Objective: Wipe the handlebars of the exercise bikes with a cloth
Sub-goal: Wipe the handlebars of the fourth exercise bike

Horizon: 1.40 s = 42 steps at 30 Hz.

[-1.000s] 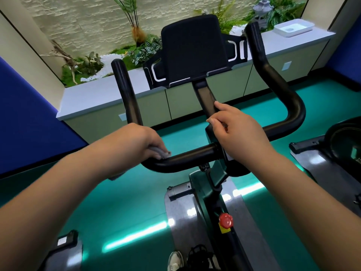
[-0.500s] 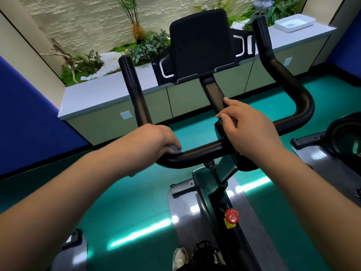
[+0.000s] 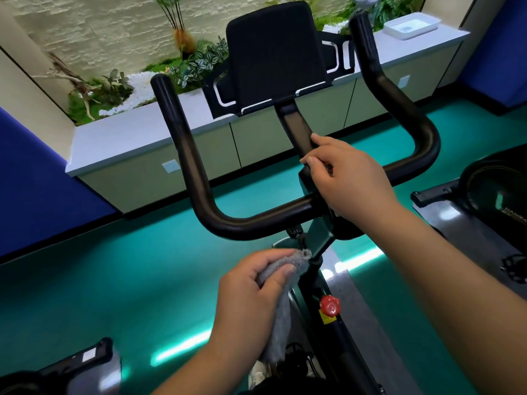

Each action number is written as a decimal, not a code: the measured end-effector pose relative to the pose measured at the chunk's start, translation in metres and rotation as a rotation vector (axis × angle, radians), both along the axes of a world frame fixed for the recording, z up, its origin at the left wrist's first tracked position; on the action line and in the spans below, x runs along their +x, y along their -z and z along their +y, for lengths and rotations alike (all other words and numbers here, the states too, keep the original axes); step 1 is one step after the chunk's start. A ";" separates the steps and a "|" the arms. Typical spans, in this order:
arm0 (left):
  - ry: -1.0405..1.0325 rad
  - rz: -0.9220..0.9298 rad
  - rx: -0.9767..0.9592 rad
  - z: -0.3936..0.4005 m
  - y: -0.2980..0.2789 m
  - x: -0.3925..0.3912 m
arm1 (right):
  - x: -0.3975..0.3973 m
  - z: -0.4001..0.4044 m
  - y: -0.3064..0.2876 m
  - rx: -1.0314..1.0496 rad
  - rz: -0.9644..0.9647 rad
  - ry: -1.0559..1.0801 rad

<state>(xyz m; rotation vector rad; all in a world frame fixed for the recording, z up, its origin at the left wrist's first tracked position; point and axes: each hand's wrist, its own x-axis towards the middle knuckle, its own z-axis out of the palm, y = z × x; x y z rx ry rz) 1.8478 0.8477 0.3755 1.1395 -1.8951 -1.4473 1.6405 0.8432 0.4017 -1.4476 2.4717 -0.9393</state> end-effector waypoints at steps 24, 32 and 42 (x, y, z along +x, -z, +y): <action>-0.489 0.435 0.609 0.010 0.022 -0.086 | -0.005 -0.002 0.003 -0.006 0.008 -0.021; -0.557 0.469 0.501 0.000 0.024 -0.043 | -0.004 -0.001 0.002 -0.005 0.004 -0.023; -0.527 0.426 0.559 0.002 0.023 -0.068 | -0.002 0.000 0.001 -0.002 0.011 -0.039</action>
